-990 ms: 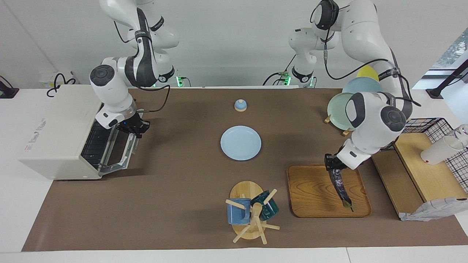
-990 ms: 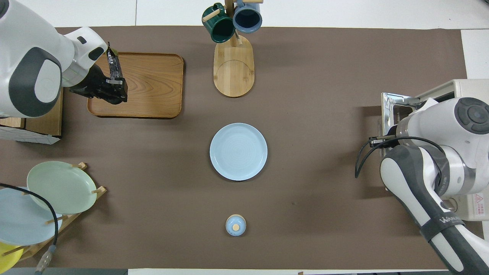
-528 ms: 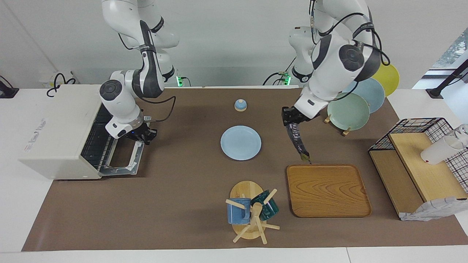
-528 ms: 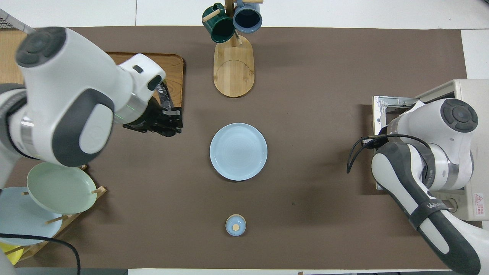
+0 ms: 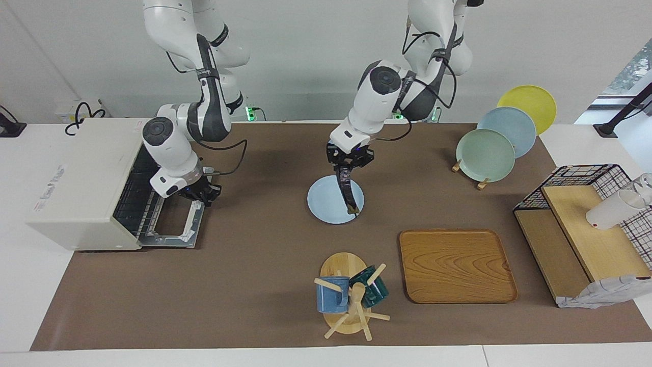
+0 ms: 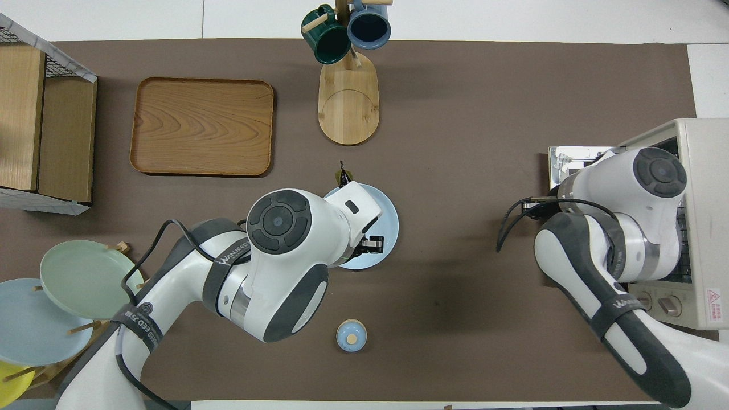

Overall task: Put eggplant into oven
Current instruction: 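Lift the eggplant over the plate with the left gripper while the right gripper approaches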

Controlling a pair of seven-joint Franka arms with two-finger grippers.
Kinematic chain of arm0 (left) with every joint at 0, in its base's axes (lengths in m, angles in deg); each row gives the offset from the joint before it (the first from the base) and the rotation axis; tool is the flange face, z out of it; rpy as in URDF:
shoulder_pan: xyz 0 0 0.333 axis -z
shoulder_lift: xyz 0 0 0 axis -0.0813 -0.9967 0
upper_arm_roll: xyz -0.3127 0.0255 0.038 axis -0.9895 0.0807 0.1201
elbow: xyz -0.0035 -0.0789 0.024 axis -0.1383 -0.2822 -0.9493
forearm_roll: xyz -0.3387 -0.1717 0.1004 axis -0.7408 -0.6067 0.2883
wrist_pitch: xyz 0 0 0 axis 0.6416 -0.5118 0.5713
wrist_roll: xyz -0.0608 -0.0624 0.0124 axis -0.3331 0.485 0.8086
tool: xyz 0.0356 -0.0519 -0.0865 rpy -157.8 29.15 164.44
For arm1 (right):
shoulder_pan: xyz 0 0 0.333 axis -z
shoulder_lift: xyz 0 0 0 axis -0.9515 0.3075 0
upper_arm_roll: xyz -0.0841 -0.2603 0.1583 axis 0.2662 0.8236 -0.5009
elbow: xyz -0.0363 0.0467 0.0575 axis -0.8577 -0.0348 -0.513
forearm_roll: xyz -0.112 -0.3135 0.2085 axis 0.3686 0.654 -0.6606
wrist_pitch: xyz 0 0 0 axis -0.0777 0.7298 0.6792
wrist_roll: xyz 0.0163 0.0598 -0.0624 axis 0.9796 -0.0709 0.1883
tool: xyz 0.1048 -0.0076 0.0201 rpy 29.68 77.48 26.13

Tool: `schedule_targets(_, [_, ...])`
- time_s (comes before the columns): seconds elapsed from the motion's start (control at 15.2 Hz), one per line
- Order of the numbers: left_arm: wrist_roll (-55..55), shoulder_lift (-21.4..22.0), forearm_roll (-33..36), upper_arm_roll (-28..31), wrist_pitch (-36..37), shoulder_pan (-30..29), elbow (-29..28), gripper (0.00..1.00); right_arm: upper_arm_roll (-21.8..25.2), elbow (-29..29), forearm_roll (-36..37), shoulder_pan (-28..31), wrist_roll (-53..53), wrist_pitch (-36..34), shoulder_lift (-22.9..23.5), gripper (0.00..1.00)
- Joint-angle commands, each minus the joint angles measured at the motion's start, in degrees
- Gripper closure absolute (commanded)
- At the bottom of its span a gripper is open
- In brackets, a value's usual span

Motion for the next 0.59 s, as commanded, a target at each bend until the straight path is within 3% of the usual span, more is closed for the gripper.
schedule_targets(0.0, [-0.84,-1.18,-1.07,1.19,-4.24,0.55,-1.77,1.00,0.53,-1.61,-1.16,-5.09,7.24,-0.10,0.50,1.00])
schedule_targets(0.33, [-1.02,-4.17,-1.07,1.27,-6.97,1.52,-1.77,1.00,0.53,-2.14,-1.16,-5.28,7.69,-0.28,0.59,0.99])
schedule_targets(0.4, [-1.72,-4.18,-0.98,1.28,-6.88,1.52,-1.86,0.90,0.44,-2.14,-1.16,-5.28,7.69,-0.28,0.59,0.88])
schedule_targets(0.46, [-2.33,-4.18,-0.98,1.36,-6.36,1.52,-1.77,0.01,0.44,-2.23,-1.16,-5.28,7.69,-0.28,0.59,0.84])
schedule_targets(0.53, [-2.60,-4.00,-0.98,1.36,-6.18,1.43,-1.60,0.00,0.44,-2.41,-1.16,-5.36,7.69,-0.45,0.59,0.79])
